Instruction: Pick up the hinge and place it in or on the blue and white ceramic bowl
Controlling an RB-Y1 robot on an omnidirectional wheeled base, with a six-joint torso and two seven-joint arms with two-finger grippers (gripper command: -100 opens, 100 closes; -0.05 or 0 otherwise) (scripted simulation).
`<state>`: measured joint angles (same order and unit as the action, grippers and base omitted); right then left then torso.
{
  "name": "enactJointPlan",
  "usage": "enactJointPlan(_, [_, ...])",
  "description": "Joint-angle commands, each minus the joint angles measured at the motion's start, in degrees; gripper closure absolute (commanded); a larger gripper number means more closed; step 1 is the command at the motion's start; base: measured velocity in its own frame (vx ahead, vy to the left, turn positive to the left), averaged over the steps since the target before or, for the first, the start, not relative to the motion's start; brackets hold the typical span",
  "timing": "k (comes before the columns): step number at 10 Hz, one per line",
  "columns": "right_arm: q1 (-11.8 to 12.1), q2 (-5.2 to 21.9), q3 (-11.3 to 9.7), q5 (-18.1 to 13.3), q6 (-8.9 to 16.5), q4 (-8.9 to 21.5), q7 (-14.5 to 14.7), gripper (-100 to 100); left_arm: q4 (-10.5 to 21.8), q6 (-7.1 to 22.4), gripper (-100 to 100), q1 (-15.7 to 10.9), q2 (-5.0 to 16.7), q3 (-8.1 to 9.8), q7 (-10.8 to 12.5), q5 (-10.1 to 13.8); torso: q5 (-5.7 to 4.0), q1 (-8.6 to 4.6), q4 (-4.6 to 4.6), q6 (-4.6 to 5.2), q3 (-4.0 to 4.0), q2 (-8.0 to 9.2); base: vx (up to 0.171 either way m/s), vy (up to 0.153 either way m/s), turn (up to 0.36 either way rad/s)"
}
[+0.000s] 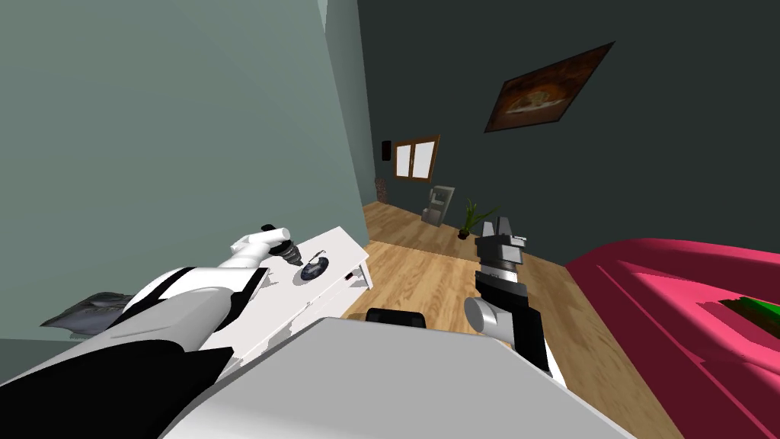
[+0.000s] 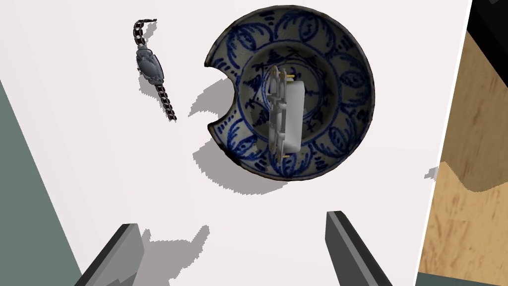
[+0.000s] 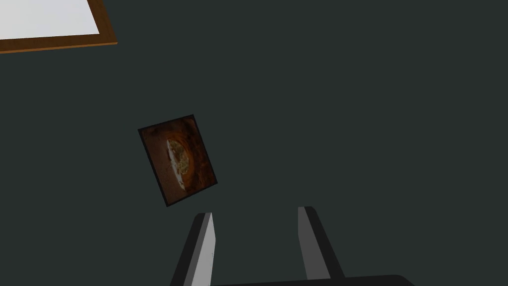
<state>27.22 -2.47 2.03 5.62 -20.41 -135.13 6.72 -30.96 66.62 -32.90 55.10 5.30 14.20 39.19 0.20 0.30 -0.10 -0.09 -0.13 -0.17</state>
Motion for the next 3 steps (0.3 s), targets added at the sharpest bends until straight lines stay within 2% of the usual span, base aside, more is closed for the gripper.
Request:
enactJointPlan(1, [0.0, 0.0, 0.0, 0.0, 0.0, 0.0, 0.0, 0, 0.0, 0.0, 0, 0.0, 0.0, 0.0, 0.0, 0.0, 0.0, 0.0, 0.0, 0.0, 0.0, 0.0, 0.0, 0.0, 0.0])
enactJointPlan(3, [0.0, 0.0, 0.0, 0.0, 0.0, 0.0, 0.0, 0, 0.0, 0.0, 0, 0.0, 0.0, 0.0, 0.0, 0.0, 0.0, 0.0, 0.0, 0.0, 0.0, 0.0, 0.0, 0.0, 0.0])
